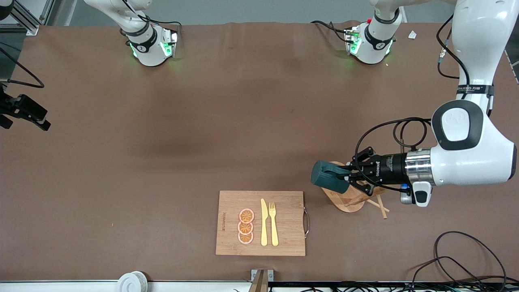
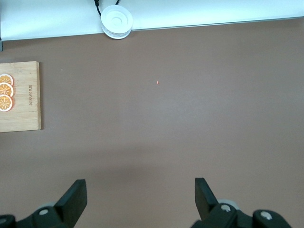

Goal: Pass cup and hang on rack
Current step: 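Hang the mug on a rack peg with the left gripper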

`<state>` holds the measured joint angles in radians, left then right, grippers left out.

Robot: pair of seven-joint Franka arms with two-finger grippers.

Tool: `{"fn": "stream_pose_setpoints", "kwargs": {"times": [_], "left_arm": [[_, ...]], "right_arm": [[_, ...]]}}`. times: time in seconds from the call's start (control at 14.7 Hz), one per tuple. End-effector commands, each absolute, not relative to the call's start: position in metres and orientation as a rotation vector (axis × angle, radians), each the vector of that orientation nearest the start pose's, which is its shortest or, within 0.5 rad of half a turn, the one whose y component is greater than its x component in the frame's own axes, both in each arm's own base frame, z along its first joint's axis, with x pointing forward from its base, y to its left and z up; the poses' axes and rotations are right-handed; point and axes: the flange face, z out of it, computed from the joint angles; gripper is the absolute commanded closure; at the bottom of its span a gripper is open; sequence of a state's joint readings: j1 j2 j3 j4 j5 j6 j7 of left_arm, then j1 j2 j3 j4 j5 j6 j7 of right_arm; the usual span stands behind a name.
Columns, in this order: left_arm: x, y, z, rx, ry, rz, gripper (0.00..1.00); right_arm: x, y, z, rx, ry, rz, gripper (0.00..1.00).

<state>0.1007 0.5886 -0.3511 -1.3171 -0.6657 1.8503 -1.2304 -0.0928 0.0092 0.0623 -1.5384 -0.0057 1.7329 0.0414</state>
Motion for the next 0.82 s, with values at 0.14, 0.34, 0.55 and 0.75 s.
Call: {"fn": "stream_pose_setpoints", "kwargs": {"times": [0.14, 0.34, 0.55, 0.75], "left_arm": [[0.7, -0.158, 0.425, 2.109, 1.339, -0.672, 1.0], [0.705, -0.13, 0.418, 2.13, 1.337, -0.646, 1.0], [0.708, -0.111, 0.41, 2.146, 1.305, -0.633, 1.0], [0.71, -0.106, 0.405, 2.135, 1.316, -0.638, 1.0]], "right_arm": [[0.574, -0.02, 0.653, -3.128, 0.122, -0.287, 0.0], [0.574, -0.02, 0.653, -3.128, 0.122, -0.287, 0.0], [0.574, -0.019, 0.652, -3.129, 0.12, -0.284, 0.0], [0.574, -0.02, 0.653, -3.128, 0.122, -0.287, 0.0]]}}
